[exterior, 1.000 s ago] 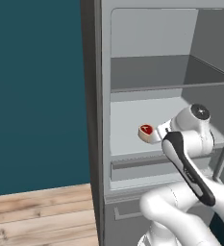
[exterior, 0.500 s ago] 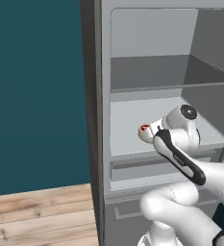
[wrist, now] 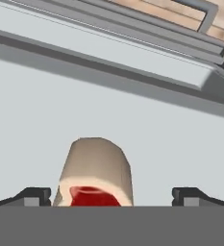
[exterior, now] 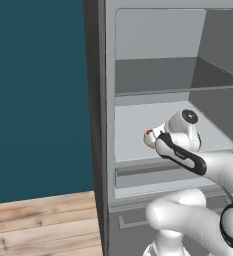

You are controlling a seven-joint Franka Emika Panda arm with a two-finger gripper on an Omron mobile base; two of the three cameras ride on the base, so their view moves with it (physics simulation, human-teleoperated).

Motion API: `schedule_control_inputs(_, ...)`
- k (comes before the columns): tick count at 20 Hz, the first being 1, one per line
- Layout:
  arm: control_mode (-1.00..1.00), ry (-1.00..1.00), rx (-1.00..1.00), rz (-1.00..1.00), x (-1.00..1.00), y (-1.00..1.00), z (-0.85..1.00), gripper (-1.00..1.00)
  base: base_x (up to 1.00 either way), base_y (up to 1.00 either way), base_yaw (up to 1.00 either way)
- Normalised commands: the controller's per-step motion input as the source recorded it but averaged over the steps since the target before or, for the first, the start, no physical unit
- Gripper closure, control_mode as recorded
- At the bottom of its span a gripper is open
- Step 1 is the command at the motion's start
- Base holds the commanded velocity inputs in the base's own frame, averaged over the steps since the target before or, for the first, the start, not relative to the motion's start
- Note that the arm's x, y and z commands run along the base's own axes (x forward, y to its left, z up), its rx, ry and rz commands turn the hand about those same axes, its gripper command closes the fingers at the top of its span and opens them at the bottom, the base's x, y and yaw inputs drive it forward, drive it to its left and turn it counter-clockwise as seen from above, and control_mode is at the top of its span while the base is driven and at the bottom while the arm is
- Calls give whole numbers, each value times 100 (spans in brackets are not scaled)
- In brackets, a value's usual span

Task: Gather the garlic and bell pepper from the fridge and place them on a tray on the dining counter. Then gather the steaks from the fridge and place them on the other tray.

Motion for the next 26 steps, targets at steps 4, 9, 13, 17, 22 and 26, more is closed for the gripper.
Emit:
schedule_control_inputs(4, -100, 1, 0, 4, 23, 0, -40, -100, 0, 0, 0)
schedule_control_inputs(9, -100, 0, 0, 5, 34, 0, -37, -100, 0, 0, 0)
schedule_control_inputs(13, -100, 0, 0, 5, 31, 0, -37, -100, 0, 0, 0)
schedule_control_inputs(17, -100, 0, 0, 4, 25, 0, -36, -100, 0, 0, 0)
schedule_control_inputs(22, -100, 2, 0, 2, 6, 0, -21, 100, 0, 0, 0)
schedule_control_inputs(26, -100, 0, 0, 0, 0, 0, 0, 100, 0, 0, 0)
